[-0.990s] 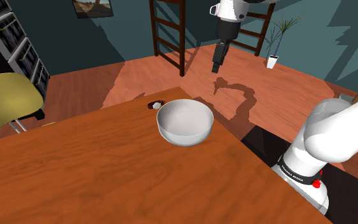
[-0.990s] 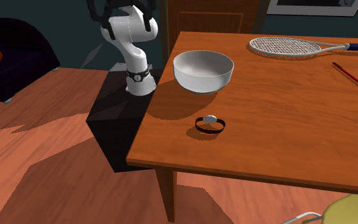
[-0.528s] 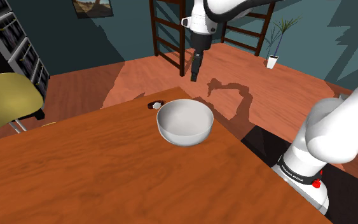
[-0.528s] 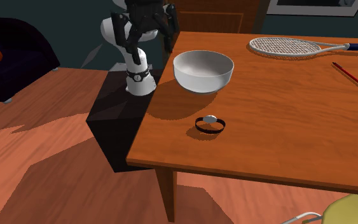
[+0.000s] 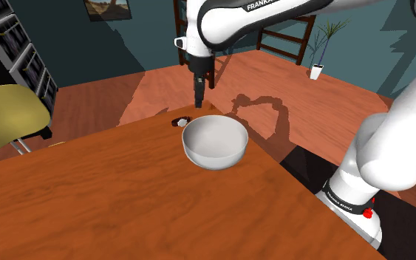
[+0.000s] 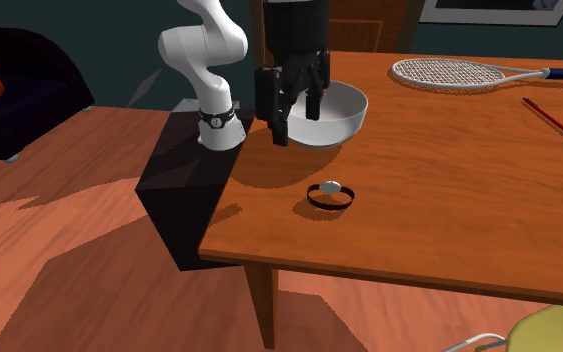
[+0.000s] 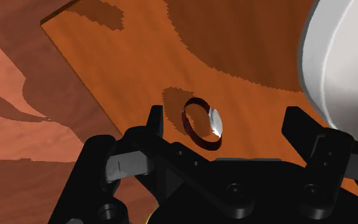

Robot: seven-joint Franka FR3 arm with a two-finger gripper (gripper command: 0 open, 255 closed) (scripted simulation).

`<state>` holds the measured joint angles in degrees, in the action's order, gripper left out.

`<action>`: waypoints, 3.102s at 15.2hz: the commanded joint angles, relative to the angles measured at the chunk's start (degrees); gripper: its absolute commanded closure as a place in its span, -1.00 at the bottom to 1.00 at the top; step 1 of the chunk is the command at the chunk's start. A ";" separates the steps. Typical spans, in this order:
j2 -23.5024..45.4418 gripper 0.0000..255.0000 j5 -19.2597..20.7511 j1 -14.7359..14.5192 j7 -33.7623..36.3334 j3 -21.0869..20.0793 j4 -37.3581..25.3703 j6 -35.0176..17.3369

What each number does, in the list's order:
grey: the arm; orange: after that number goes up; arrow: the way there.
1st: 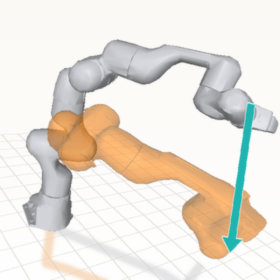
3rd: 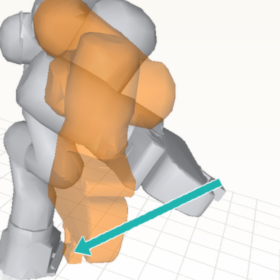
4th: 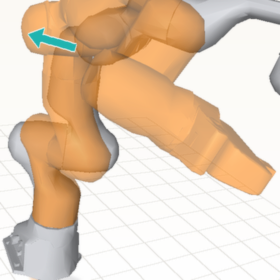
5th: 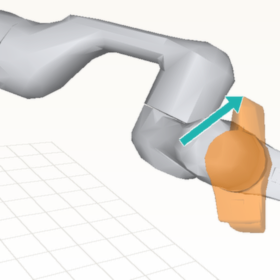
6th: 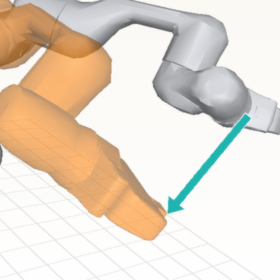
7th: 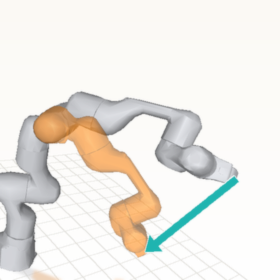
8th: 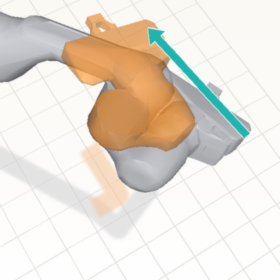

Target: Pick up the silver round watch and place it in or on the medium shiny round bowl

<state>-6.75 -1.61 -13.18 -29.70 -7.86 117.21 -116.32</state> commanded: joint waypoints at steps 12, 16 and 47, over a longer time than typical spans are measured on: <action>14.22 -1.00 5.62 -3.64 -3.73 -3.48 -7.11 -7.67; 15.17 -1.00 5.91 -3.67 -3.54 -3.42 -6.29 -9.40; 12.28 1.00 4.87 -3.58 -4.48 -3.57 -14.37 1.48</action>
<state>5.63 3.29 -16.74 -34.18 -11.40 103.40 -115.54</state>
